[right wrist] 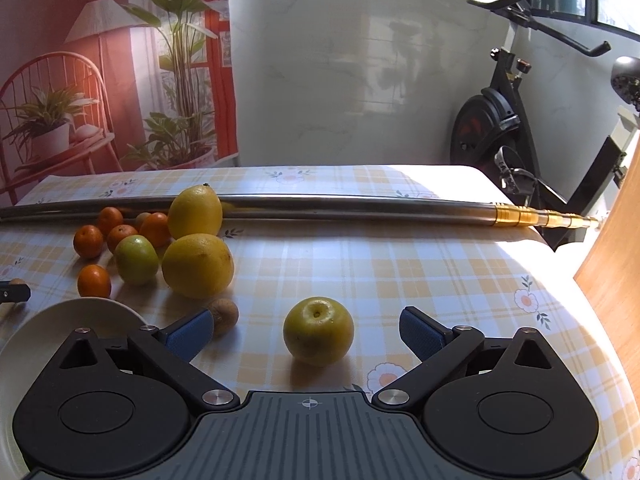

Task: Organize fruits
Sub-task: 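Close the left tool on the kiwi while the right tool closes on the apple, then lower the kiwi onto the white plate and open the left tool while the right lifts the apple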

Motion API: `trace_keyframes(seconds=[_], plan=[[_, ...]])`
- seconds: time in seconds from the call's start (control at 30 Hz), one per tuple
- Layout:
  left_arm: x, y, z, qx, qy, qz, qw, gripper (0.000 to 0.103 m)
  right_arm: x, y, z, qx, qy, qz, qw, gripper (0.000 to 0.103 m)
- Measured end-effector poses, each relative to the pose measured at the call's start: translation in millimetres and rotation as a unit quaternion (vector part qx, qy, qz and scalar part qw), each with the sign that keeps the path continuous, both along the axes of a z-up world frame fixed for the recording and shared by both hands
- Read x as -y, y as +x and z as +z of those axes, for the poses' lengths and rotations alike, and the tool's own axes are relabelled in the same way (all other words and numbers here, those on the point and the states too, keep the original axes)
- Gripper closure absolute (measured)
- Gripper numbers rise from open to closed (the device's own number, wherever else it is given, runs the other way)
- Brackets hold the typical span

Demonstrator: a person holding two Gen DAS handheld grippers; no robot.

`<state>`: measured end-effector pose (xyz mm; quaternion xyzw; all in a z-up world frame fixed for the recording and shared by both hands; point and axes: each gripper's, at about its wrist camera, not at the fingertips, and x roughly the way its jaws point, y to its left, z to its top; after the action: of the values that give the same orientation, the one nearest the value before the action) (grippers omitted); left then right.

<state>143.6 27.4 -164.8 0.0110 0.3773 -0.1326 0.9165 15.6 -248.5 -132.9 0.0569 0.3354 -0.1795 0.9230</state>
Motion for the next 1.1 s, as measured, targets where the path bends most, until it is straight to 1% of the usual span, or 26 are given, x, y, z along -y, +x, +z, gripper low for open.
trace_keyframes(seconds=[0.03, 0.1, 0.17, 0.3, 0.33, 0.43, 0.5, 0.63, 0.8, 0.87, 0.97, 1.1], plan=[[0, -3, 2, 0.004, 0.0, 0.0, 1.0, 0.074, 2, -1, -2, 0.0, 0.002, -0.002, 1.0, 0.005], [0, -7, 5, 0.009, -0.003, -0.002, 1.0, 0.074, 5, -1, -5, -0.001, 0.004, -0.006, 1.0, 0.015], [1, -10, 8, 0.012, -0.007, -0.005, 0.9999, 0.074, 8, 1, -9, -0.001, 0.004, -0.008, 1.0, 0.021], [7, -19, 15, 0.02, -0.013, -0.013, 0.9996, 0.074, 14, 7, -16, -0.004, 0.002, -0.006, 1.0, 0.03], [8, -21, 17, 0.022, -0.016, -0.016, 0.9995, 0.074, 15, 9, -19, -0.004, 0.002, -0.003, 1.0, 0.031], [15, -30, 21, 0.027, -0.024, -0.029, 0.9989, 0.074, 17, 14, -26, -0.011, 0.003, 0.0, 1.0, 0.039], [19, -35, 23, 0.03, -0.026, -0.037, 0.9985, 0.074, 19, 18, -32, -0.016, 0.011, 0.002, 1.0, 0.049], [23, -46, 26, 0.034, -0.031, -0.05, 0.9977, 0.074, 22, 19, -36, -0.013, 0.026, 0.004, 1.0, 0.059], [27, -56, 26, 0.034, -0.028, -0.061, 0.9972, 0.074, 20, 12, -34, -0.004, 0.031, -0.011, 0.999, 0.06], [28, -61, 28, 0.033, -0.028, -0.065, 0.997, 0.074, 20, 4, -31, 0.005, 0.043, -0.013, 0.999, 0.06], [31, -68, 30, 0.032, -0.027, -0.07, 0.9967, 0.074, 16, -6, -24, 0.015, 0.058, 0.0, 0.998, 0.06], [34, -77, 29, 0.027, -0.027, -0.076, 0.9964, 0.074, 4, -16, -14, 0.027, 0.06, 0.02, 0.998, 0.06]])
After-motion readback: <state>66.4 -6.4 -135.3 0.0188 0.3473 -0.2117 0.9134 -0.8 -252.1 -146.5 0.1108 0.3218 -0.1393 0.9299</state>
